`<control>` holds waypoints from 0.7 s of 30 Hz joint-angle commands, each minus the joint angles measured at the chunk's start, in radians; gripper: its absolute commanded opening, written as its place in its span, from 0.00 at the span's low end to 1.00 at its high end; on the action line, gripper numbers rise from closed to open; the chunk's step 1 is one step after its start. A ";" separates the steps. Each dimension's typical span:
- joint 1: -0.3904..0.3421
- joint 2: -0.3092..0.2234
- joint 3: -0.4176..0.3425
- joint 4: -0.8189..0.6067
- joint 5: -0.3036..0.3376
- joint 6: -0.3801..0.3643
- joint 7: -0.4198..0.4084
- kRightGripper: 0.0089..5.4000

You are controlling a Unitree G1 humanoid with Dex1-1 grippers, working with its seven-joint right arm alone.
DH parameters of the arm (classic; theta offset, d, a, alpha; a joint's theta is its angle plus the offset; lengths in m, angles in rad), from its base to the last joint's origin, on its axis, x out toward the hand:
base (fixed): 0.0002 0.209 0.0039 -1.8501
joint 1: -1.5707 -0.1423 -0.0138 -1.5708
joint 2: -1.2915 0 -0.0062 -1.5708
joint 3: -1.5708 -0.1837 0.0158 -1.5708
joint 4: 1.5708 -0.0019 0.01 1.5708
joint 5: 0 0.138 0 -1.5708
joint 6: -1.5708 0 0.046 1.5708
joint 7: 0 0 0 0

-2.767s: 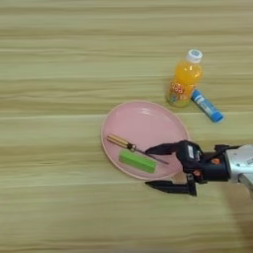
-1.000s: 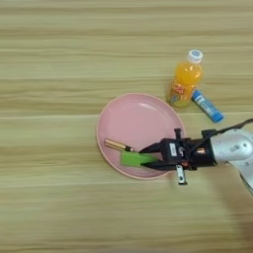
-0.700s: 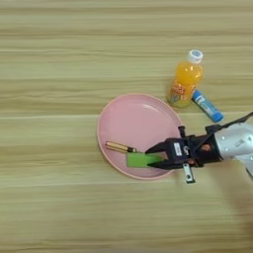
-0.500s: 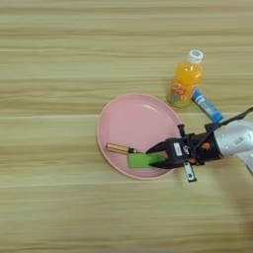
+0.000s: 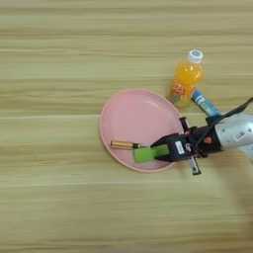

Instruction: Move the objects on the table

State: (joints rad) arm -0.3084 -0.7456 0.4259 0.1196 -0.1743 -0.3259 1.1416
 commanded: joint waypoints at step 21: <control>0.024 -0.128 0.080 0.176 -0.198 0.029 0.027 0.39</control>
State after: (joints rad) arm -0.3599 -0.8347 0.4384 0.2139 -0.2988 -0.3408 1.1040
